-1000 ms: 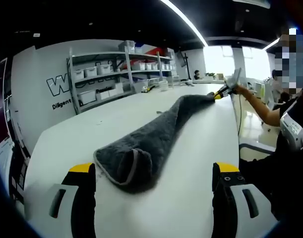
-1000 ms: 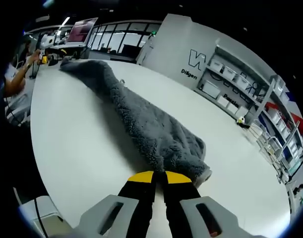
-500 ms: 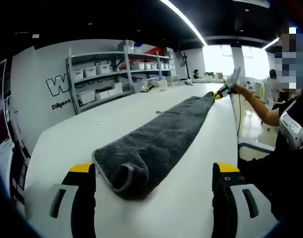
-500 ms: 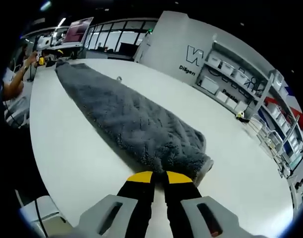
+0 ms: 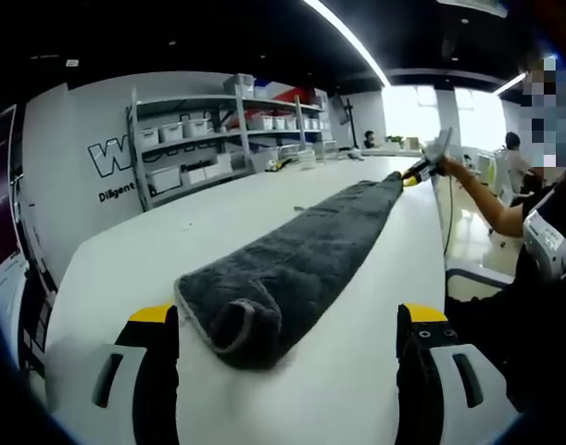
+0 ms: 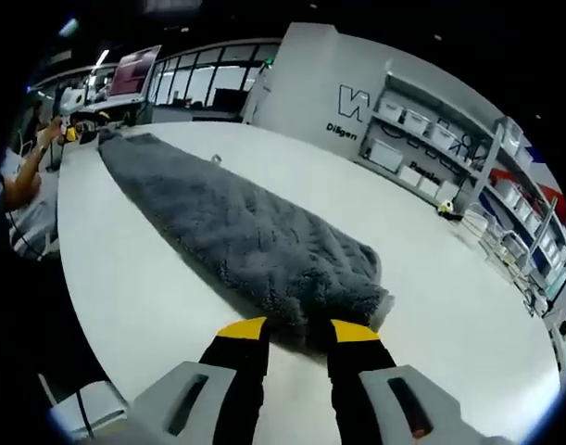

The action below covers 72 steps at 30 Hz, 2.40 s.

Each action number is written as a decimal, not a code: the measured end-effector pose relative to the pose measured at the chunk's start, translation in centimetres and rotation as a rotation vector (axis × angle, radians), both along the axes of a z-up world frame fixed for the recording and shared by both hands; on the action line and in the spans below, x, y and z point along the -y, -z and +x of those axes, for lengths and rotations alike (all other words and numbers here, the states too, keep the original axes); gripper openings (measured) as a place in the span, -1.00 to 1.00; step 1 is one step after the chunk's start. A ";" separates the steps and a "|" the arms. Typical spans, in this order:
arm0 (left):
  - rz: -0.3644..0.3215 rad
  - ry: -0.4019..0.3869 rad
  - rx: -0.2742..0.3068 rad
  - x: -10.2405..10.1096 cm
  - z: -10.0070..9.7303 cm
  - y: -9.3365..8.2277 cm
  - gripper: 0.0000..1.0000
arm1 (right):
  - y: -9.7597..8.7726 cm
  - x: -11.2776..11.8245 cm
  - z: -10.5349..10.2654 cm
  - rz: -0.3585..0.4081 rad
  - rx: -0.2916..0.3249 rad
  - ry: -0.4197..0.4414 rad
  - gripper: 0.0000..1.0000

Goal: Open the folded towel by lifting each exposed corner and separating the folded layers until the towel lies flat within the target outline without major curled edges

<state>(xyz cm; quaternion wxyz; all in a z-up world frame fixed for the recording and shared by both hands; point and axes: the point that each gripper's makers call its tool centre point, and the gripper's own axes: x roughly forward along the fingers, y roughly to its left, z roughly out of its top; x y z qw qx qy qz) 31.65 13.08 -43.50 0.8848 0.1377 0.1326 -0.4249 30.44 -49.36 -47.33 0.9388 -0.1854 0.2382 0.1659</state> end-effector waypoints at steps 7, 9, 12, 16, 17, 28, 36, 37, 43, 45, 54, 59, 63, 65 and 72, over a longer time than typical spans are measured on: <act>-0.001 -0.001 -0.007 -0.1 -0.1 -0.1 0.93 | -0.3 -0.7 -0.9 0.028 -0.016 -0.014 0.01; -0.002 -0.002 -0.009 -0.1 -0.2 -0.1 0.93 | -0.5 -1.1 -1.2 0.052 -0.014 -0.022 0.16; -0.002 -0.003 -0.010 -0.1 -0.3 0.0 0.93 | -0.5 -1.3 -1.3 0.071 -0.022 -0.026 0.36; -0.007 -0.004 -0.013 -0.3 -0.2 -0.1 0.93 | -0.5 -1.5 -1.5 0.095 -0.023 -0.028 0.54; -0.005 -0.004 -0.015 -0.3 -0.2 0.0 0.93 | -0.6 -1.5 -1.6 0.103 -0.020 -0.027 0.59; 0.000 0.003 -0.010 -0.3 -0.2 -0.2 0.96 | -1.2 -1.5 -2.1 0.139 -0.003 0.001 0.98; -0.003 -0.001 -0.011 -0.3 -0.1 -0.2 0.96 | -1.8 -1.9 -1.8 0.131 0.006 -0.006 0.98; -0.003 -0.002 -0.012 -0.3 -0.1 -0.2 0.96 | -2.0 -2.0 -1.6 0.131 0.008 -0.008 0.98; -0.027 -0.032 -0.020 -0.4 1.0 -1.1 0.91 | -3.5 -2.0 -0.4 0.124 0.047 -0.012 0.84; -0.038 -0.036 -0.022 -0.1 1.5 -1.5 0.90 | -4.1 -2.0 0.2 0.131 0.059 -0.008 0.75; -0.029 -0.029 -0.034 1.4 3.4 -2.3 0.87 | -5.2 -2.5 2.9 0.121 0.053 -0.021 0.71; -0.029 -0.036 -0.040 2.1 4.5 -2.7 0.84 | -5.5 -2.3 4.8 0.118 0.042 -0.011 0.73; -0.020 -0.045 -0.048 2.7 5.4 -2.7 0.82 | -5.8 -2.1 6.3 0.102 0.035 -0.002 0.74; -0.019 -0.054 -0.056 2.9 6.0 -2.6 0.80 | -5.7 -1.9 7.2 0.083 0.036 0.001 0.75; -0.014 -0.074 -0.083 3.4 8.3 -2.2 0.77 | -5.1 -1.8 9.3 0.089 0.000 0.007 0.85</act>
